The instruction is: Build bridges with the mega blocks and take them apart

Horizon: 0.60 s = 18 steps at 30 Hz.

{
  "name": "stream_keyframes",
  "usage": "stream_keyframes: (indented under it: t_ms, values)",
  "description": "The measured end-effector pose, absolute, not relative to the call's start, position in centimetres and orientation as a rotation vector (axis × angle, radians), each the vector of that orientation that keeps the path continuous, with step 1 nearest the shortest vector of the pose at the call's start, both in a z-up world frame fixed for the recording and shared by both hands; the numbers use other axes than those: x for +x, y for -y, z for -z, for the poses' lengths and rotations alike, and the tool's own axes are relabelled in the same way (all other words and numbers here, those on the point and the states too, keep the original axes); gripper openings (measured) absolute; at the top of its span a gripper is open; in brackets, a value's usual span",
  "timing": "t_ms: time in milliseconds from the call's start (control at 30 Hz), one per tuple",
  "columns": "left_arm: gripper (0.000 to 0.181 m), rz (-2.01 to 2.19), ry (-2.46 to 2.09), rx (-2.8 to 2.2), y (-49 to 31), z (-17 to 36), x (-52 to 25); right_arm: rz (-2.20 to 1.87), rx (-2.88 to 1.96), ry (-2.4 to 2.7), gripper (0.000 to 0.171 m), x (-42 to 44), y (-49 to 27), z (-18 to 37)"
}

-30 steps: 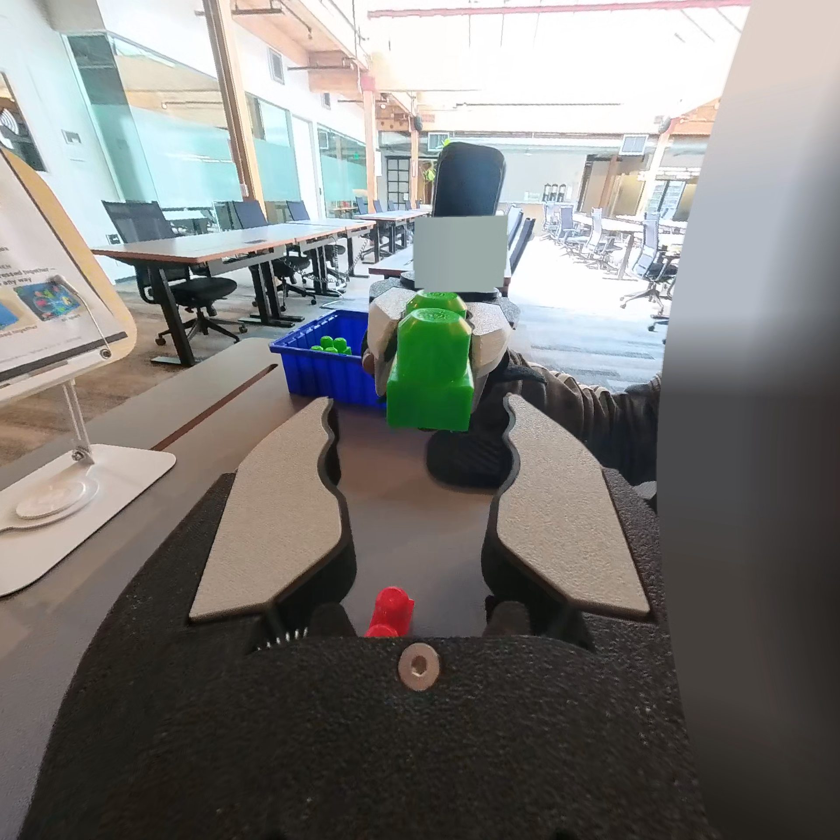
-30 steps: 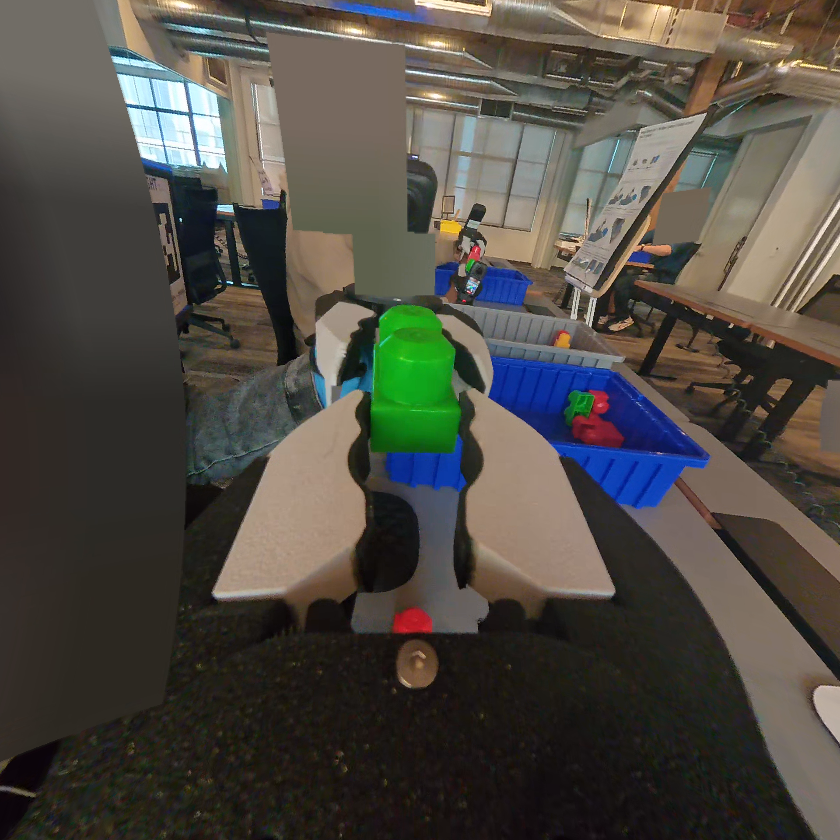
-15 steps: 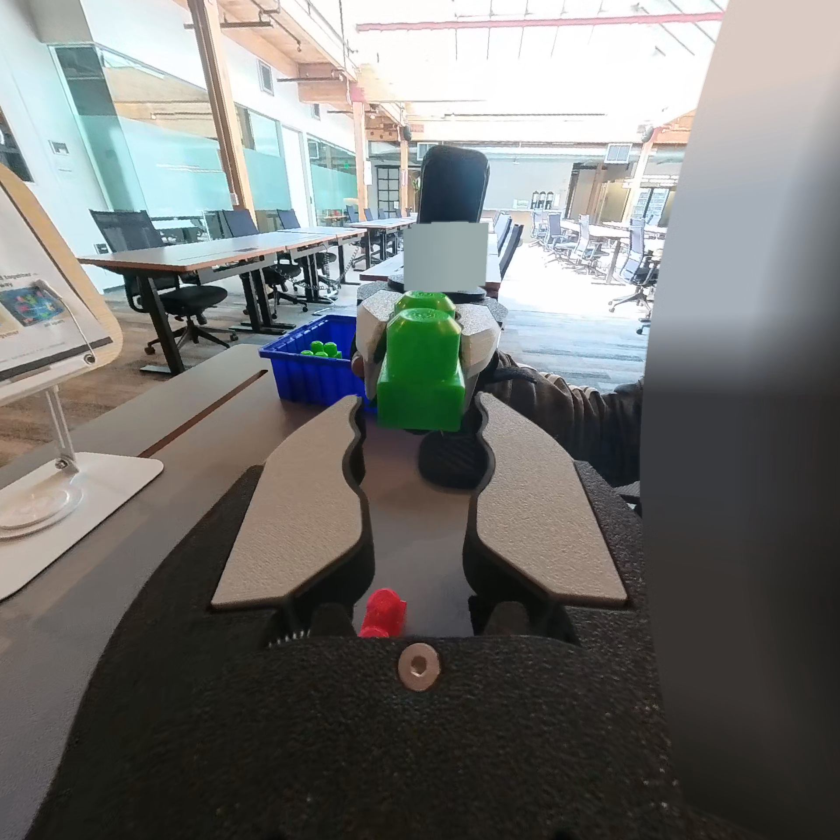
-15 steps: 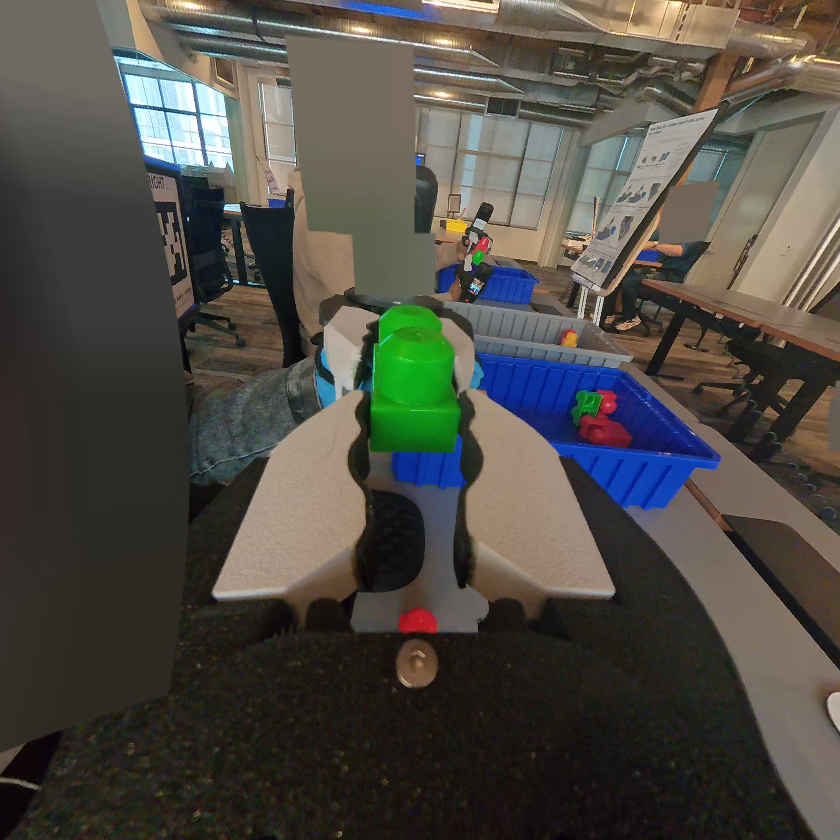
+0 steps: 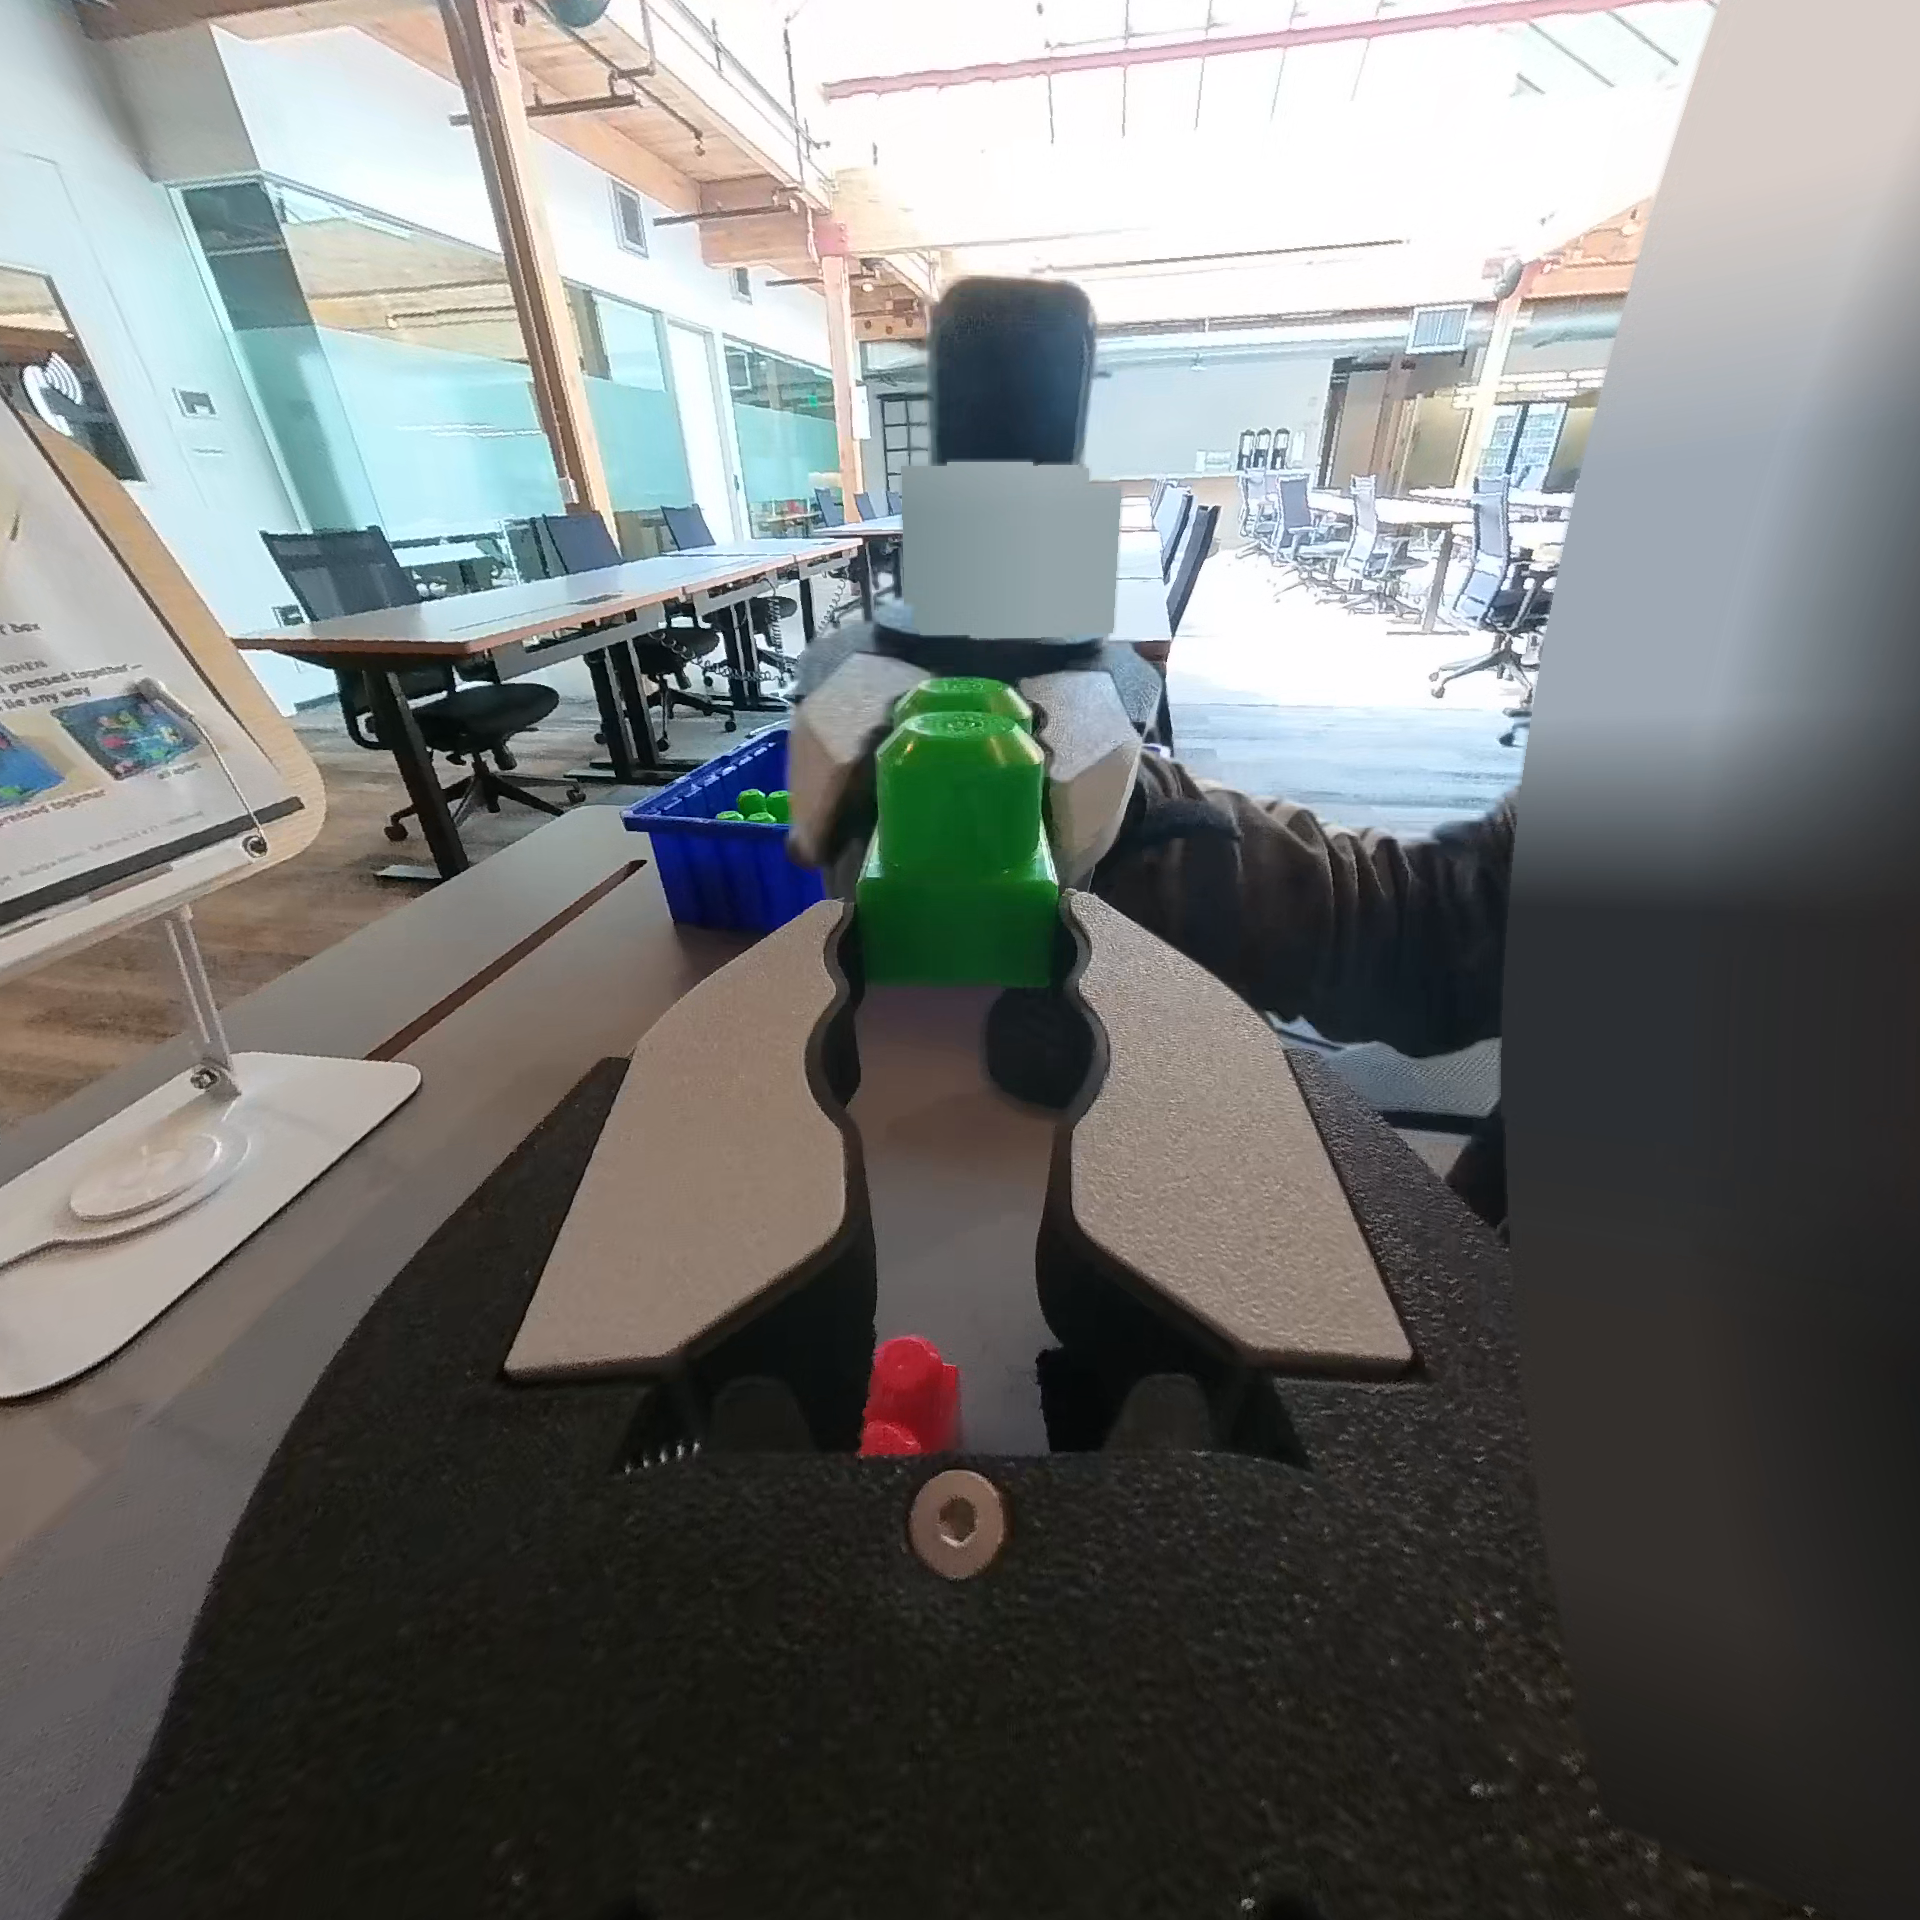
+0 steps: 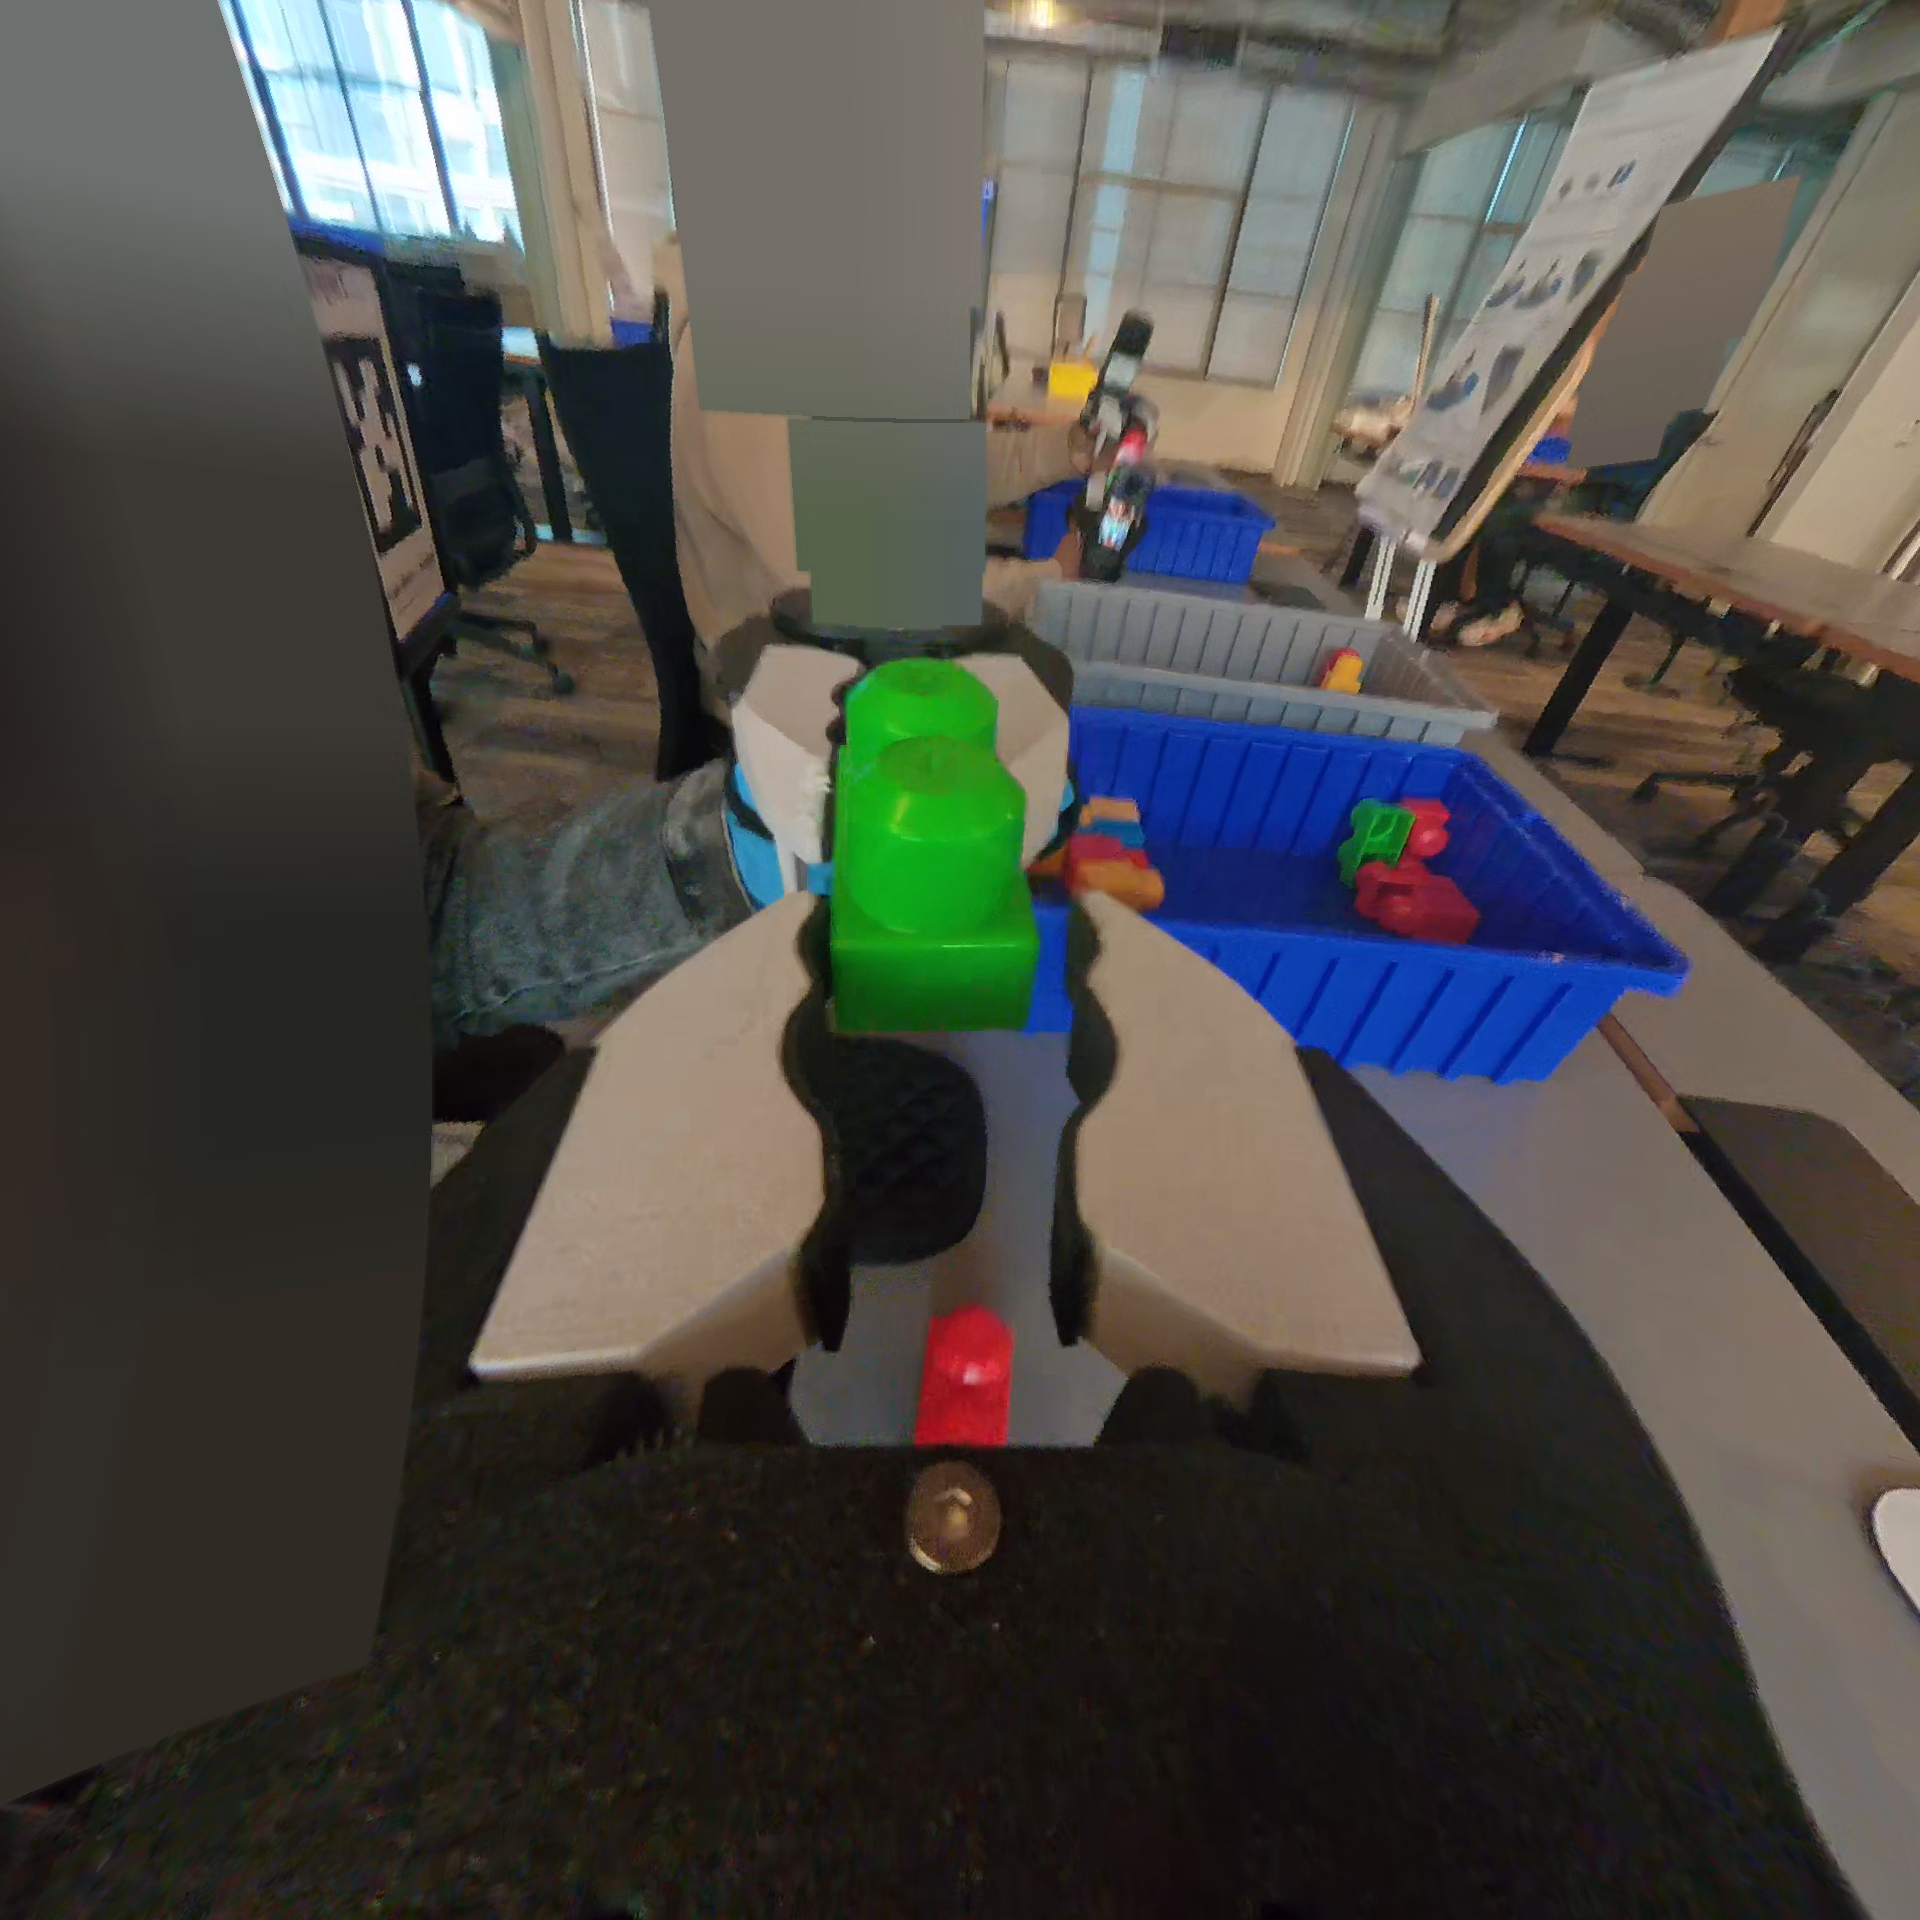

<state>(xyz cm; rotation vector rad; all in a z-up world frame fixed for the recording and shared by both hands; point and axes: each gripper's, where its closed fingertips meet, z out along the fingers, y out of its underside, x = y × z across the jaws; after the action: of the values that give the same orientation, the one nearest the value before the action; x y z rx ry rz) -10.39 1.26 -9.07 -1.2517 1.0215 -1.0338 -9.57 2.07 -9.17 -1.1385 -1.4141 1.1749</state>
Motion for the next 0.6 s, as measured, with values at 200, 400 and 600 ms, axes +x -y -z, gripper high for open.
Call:
stream_keyframes:
  t_ms: [200, 400, 600]
  values:
    - [0.035, 0.998, -1.030, -1.277, -1.0, 9.9, -10.4, -0.999, -1.358, 1.748, 0.070, -8.9, -2.5, 9.5]
    - [0.035, 0.976, -1.007, -1.286, -0.9, 10.5, -10.3, -0.610, -1.567, 2.162, 0.070, -8.6, -2.1, 9.8]
    - [0.034, 0.947, -0.990, -1.286, -1.0, 11.0, -10.4, -0.358, -1.666, 2.376, 0.059, -9.1, -1.5, 11.5]
